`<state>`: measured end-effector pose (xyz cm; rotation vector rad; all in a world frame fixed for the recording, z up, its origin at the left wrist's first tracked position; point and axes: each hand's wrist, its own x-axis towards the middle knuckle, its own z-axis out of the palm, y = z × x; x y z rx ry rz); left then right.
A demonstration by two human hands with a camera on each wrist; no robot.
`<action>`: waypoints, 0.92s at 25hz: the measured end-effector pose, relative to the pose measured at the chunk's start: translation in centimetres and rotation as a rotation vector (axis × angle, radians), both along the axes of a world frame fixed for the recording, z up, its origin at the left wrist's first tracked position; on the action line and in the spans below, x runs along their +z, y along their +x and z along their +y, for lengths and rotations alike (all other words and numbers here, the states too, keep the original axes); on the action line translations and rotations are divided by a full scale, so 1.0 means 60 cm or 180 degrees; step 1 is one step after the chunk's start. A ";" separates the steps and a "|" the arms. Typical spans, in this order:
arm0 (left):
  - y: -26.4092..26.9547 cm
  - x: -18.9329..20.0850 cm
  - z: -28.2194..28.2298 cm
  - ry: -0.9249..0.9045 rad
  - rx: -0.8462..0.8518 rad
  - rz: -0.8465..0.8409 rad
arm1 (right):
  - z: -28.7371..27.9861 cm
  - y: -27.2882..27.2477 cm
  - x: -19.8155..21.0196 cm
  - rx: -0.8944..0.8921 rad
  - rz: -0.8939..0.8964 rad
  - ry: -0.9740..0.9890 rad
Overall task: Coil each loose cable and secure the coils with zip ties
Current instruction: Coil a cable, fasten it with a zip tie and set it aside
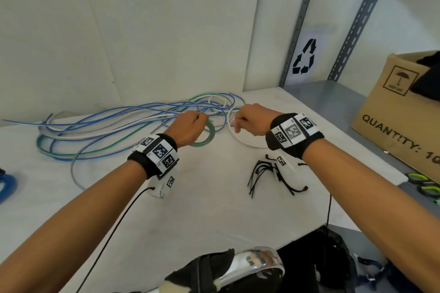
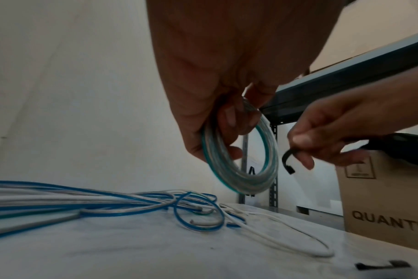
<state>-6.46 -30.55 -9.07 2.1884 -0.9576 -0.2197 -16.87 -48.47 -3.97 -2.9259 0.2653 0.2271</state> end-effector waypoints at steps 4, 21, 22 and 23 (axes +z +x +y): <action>0.039 0.008 0.065 0.0026 0.0299 -0.0262 | 0.104 0.034 0.041 0.1002 0.0280 0.0086; 0.120 -0.025 0.282 -0.0630 0.1207 -0.0548 | 0.331 0.211 -0.028 0.1392 -0.1393 -0.0712; 0.125 -0.032 0.283 -0.0670 0.1260 -0.0510 | 0.333 0.217 -0.034 0.1283 -0.1636 -0.0911; 0.134 -0.037 0.284 -0.0747 0.1338 -0.0418 | 0.335 0.222 -0.043 0.1183 -0.1852 -0.1074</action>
